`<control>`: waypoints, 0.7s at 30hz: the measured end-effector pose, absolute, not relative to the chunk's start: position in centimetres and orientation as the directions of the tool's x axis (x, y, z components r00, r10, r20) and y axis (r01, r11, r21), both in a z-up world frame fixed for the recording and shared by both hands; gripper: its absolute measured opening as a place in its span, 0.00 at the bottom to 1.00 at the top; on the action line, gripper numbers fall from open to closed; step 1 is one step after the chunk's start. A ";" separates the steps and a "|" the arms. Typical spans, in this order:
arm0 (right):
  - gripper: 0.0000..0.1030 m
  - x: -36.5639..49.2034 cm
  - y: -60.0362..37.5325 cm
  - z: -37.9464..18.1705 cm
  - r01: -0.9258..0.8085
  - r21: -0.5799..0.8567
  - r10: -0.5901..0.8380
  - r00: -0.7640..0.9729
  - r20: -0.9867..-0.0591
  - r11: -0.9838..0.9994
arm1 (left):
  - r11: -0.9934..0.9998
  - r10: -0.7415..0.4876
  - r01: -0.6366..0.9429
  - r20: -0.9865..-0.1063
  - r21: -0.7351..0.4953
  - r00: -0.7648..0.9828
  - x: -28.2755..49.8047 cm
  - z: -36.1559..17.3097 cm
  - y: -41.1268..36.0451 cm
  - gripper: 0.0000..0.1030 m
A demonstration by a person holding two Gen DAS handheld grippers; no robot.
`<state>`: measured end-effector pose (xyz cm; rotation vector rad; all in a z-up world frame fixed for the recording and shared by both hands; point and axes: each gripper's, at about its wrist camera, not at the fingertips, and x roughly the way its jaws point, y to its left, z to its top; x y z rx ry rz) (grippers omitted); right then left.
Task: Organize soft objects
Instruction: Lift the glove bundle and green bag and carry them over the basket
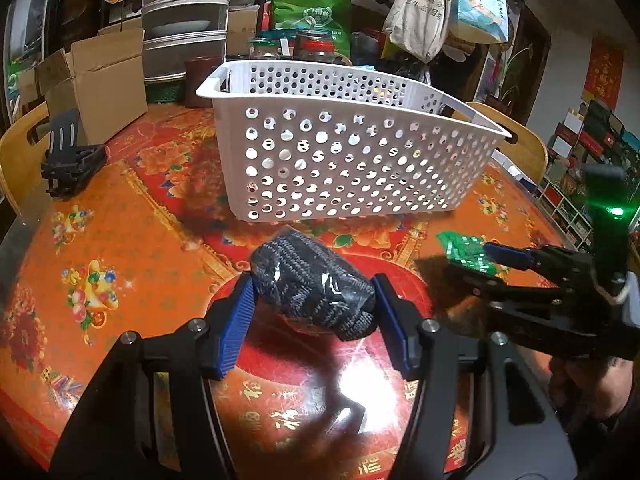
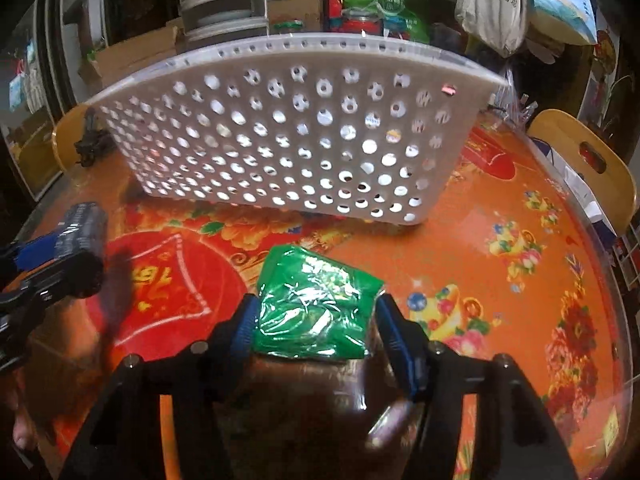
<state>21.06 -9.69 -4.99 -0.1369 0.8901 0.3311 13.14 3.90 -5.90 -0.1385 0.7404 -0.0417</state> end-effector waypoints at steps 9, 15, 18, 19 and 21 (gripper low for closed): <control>0.57 16.0 -11.1 -0.6 -0.372 0.043 0.295 0.656 -0.695 0.927 | 0.990 -0.099 0.013 -0.634 -0.139 0.767 11.1 -3.8 3.7 0.54; 0.57 13.3 -11.7 2.2 -0.390 0.029 0.314 0.692 -0.650 0.920 | 0.992 -0.099 0.030 -0.604 -0.124 0.791 9.3 -1.4 3.2 0.54; 0.57 12.5 -11.9 3.2 -0.396 0.021 0.319 0.705 -0.633 0.918 | 0.992 -0.101 0.041 -0.588 -0.115 0.802 8.5 -0.1 2.8 0.54; 0.57 12.3 -11.8 3.5 -0.398 0.020 0.321 0.709 -0.628 0.917 | 0.993 -0.103 0.047 -0.583 -0.110 0.806 8.3 0.4 2.6 0.54; 0.57 12.1 -11.8 4.2 -0.399 0.014 0.322 0.718 -0.617 0.917 | 0.993 -0.105 0.053 -0.579 -0.106 0.809 8.1 1.1 2.3 0.54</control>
